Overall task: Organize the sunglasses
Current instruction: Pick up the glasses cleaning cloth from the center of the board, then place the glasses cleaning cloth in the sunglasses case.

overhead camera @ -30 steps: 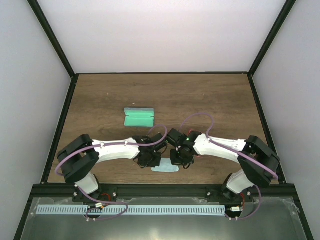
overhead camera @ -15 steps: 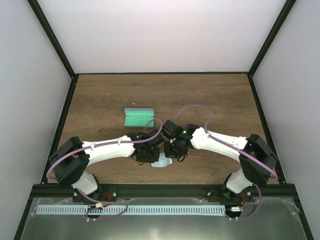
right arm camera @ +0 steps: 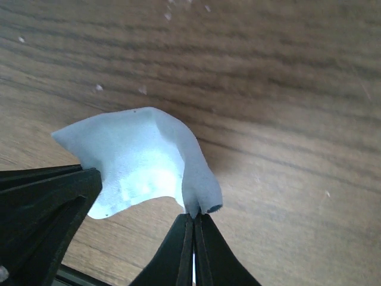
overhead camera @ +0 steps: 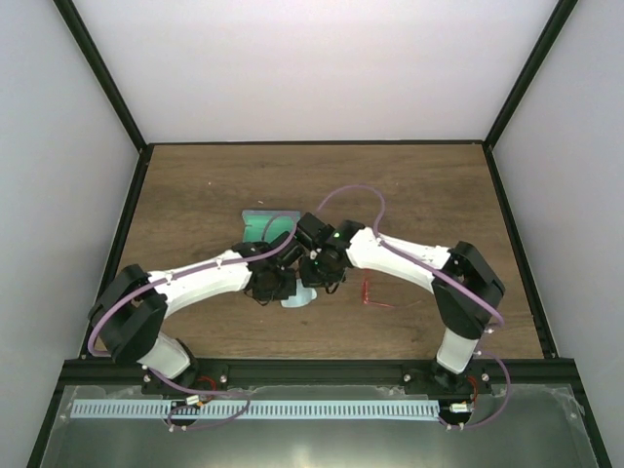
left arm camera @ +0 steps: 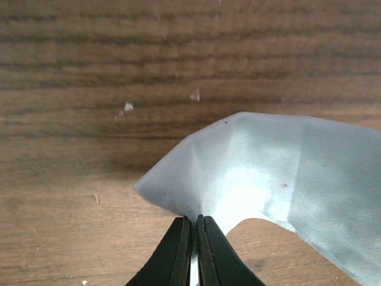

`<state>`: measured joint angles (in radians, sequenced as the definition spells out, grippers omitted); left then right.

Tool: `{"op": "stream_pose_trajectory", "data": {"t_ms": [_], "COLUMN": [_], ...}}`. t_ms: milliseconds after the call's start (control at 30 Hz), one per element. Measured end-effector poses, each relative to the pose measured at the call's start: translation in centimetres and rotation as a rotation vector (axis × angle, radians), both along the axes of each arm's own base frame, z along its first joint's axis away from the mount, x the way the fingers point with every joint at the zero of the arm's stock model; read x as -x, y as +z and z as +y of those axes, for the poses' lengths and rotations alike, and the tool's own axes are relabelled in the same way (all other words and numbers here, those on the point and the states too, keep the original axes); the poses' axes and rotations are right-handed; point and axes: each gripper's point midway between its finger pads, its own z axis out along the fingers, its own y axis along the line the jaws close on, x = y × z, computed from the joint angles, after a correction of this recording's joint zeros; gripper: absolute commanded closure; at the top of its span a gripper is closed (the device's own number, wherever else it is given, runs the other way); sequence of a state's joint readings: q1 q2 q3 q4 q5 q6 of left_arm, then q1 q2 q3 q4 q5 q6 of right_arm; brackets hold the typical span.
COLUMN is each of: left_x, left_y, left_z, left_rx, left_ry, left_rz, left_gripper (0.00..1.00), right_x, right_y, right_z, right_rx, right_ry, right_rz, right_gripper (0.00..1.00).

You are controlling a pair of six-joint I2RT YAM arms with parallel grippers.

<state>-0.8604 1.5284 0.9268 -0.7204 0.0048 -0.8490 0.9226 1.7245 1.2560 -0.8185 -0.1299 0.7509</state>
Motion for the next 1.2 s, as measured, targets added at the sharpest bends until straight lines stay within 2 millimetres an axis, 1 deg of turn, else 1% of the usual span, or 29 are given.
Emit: {"op": "stream_pose_trajectory", "data": {"t_ms": [233, 333, 433, 633, 833, 1100, 1200], "left_x": [-3.0, -4.7, -6.2, -8.7, -11.0, -14.8, -16.0], "left_y": [1.4, 2.3, 2.8, 2.6, 2.4, 2.7, 2.6], "left_z": [0.8, 1.3, 1.6, 2.4, 3.8, 5.7, 6.1], "left_rx": [0.022, 0.032, 0.028, -0.002, -0.033, -0.049, -0.043], "left_ry": [0.043, 0.065, 0.078, 0.091, 0.100, 0.115, 0.118], "left_rz": [-0.043, -0.067, -0.083, -0.095, -0.094, -0.119, -0.120], "left_gripper": [0.96, 0.96, 0.96, 0.96, 0.96, 0.96, 0.96], "right_x": [-3.0, -4.4, -5.8, -8.4, -10.6, -13.7, -14.3], "right_y": [0.8, 0.6, 0.3, 0.0, 0.0, 0.6, 0.8], "right_z": [2.3, 2.7, 3.0, 3.6, 5.0, 6.9, 7.3], "right_rx": [-0.038, -0.042, -0.043, -0.051, -0.072, -0.098, -0.111], "right_ry": [0.057, 0.073, 0.081, 0.094, 0.110, 0.118, 0.126], "right_rz": [-0.052, -0.061, -0.068, -0.086, -0.098, -0.129, -0.134], "right_gripper": [0.99, 0.99, 0.99, 0.99, 0.99, 0.99, 0.99]}}
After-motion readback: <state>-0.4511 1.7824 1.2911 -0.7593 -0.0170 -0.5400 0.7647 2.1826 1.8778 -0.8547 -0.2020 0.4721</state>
